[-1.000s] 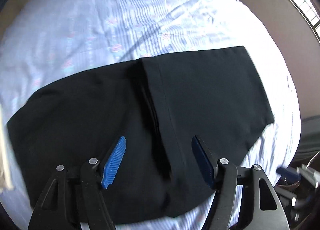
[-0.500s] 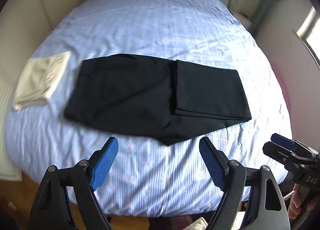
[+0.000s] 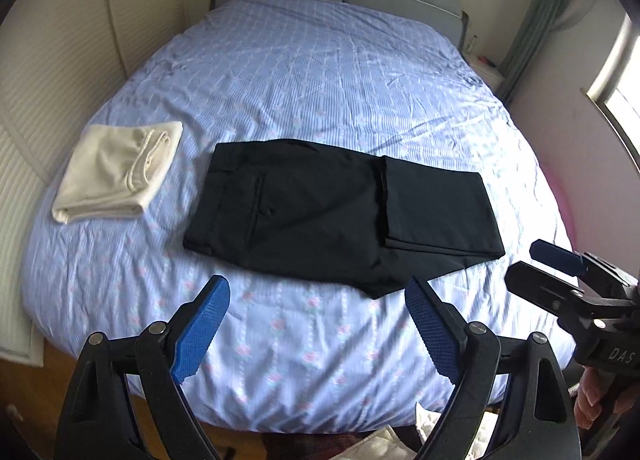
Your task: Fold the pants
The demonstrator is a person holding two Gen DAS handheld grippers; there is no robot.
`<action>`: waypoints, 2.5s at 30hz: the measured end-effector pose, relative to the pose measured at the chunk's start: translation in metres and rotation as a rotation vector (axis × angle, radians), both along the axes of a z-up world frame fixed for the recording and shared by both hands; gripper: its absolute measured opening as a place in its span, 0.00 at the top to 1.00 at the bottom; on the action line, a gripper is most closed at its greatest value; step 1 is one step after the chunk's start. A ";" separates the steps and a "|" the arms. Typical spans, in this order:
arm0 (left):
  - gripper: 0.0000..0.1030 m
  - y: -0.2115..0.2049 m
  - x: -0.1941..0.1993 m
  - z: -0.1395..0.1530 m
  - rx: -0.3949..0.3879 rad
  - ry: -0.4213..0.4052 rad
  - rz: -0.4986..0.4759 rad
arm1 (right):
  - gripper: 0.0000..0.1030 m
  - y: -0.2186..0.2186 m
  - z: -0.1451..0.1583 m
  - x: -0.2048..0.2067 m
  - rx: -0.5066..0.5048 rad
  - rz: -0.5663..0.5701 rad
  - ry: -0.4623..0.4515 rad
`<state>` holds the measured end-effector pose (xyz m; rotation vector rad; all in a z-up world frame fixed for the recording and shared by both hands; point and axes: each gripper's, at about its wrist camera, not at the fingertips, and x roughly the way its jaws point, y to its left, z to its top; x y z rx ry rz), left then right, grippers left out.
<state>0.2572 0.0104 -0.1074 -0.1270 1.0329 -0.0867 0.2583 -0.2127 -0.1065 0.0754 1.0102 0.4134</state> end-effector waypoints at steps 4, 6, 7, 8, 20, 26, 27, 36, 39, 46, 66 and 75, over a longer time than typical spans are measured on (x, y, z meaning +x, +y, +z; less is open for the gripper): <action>0.13 0.047 0.013 -0.006 -0.017 -0.005 -0.025 | 0.23 0.048 -0.002 0.004 -0.026 -0.009 0.011; 0.13 0.072 0.022 -0.013 -0.051 0.012 -0.027 | 0.23 0.072 -0.007 0.008 -0.046 -0.010 0.019; 0.13 0.086 0.027 -0.018 -0.076 0.027 -0.030 | 0.23 0.085 -0.010 0.012 -0.058 -0.012 0.027; 0.13 0.100 0.033 -0.022 -0.098 0.040 -0.036 | 0.23 0.097 -0.013 0.016 -0.067 -0.012 0.036; 0.13 0.209 0.085 -0.116 -0.273 0.157 0.029 | 0.23 0.209 -0.069 0.079 -0.245 0.040 0.152; 0.14 0.235 0.114 -0.196 -0.381 0.280 0.103 | 0.23 0.242 -0.125 0.111 -0.297 0.059 0.268; 0.16 0.236 0.118 -0.207 -0.389 0.298 0.107 | 0.23 0.247 -0.135 0.116 -0.307 0.058 0.287; 0.25 0.231 0.145 -0.284 -0.583 0.416 0.029 | 0.23 0.266 -0.180 0.133 -0.360 0.061 0.368; 0.25 0.233 0.159 -0.295 -0.648 0.419 0.052 | 0.23 0.261 -0.186 0.133 -0.373 0.052 0.387; 0.39 0.221 0.202 -0.307 -0.781 0.424 -0.013 | 0.23 0.249 -0.194 0.139 -0.357 0.001 0.426; 0.50 0.175 0.287 -0.289 -0.967 0.454 -0.236 | 0.23 0.215 -0.172 0.149 -0.278 -0.124 0.371; 0.83 0.164 0.293 -0.269 -0.727 0.501 -0.131 | 0.23 0.188 -0.155 0.146 -0.257 -0.221 0.328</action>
